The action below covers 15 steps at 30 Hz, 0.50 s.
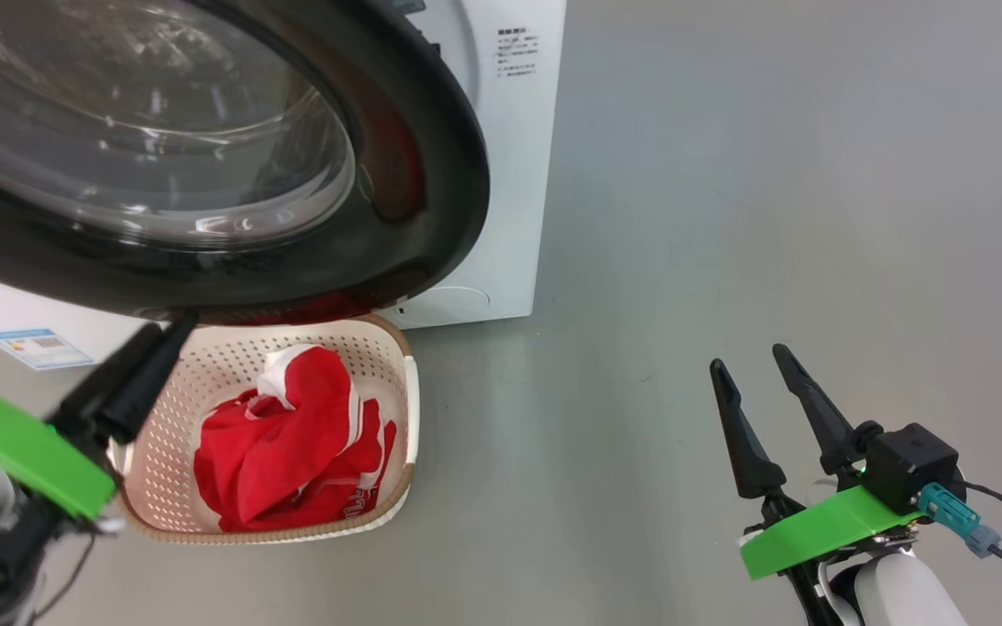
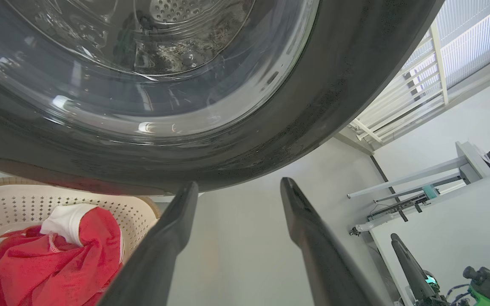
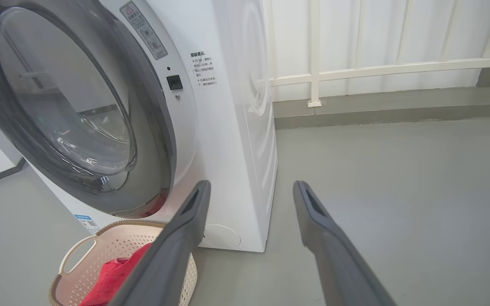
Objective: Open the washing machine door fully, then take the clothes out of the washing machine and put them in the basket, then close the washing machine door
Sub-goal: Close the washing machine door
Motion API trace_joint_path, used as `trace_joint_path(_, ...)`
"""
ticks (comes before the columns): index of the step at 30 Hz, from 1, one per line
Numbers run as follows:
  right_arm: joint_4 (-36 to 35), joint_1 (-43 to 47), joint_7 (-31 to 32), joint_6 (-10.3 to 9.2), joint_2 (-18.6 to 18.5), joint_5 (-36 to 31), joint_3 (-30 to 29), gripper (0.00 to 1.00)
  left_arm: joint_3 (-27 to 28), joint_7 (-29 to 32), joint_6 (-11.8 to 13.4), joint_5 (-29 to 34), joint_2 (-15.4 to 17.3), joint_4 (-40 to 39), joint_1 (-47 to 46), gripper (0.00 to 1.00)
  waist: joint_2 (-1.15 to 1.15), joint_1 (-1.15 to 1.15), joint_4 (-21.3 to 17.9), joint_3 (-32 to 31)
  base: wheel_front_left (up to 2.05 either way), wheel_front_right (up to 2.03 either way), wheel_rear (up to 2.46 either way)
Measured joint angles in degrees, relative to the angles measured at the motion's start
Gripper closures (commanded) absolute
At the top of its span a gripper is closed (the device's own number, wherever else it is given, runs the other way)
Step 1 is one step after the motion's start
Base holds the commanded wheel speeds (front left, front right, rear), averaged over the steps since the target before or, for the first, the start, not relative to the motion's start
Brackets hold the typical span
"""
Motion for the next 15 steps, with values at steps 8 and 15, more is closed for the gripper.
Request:
trace_joint_path(8, 0.4, 1.3, 0.0, 0.0, -0.08, 0.01, 0.08, 0.0, -2.8, -8.59, -0.03, 1.58, -0.19, 1.58, 5.54, 0.0, 0.0, 0.0, 0.16, -0.84, 0.0, 0.0, 0.0)
trace_joint_path(15, 0.69, 2.04, 0.0, 0.0, -0.14, 0.01, -0.08, 0.0, -5.71, -16.57, -0.03, 2.85, -0.36, 3.99, 10.05, 0.0, 0.0, 0.0, -1.6, -1.29, 0.0, 0.0, 0.0)
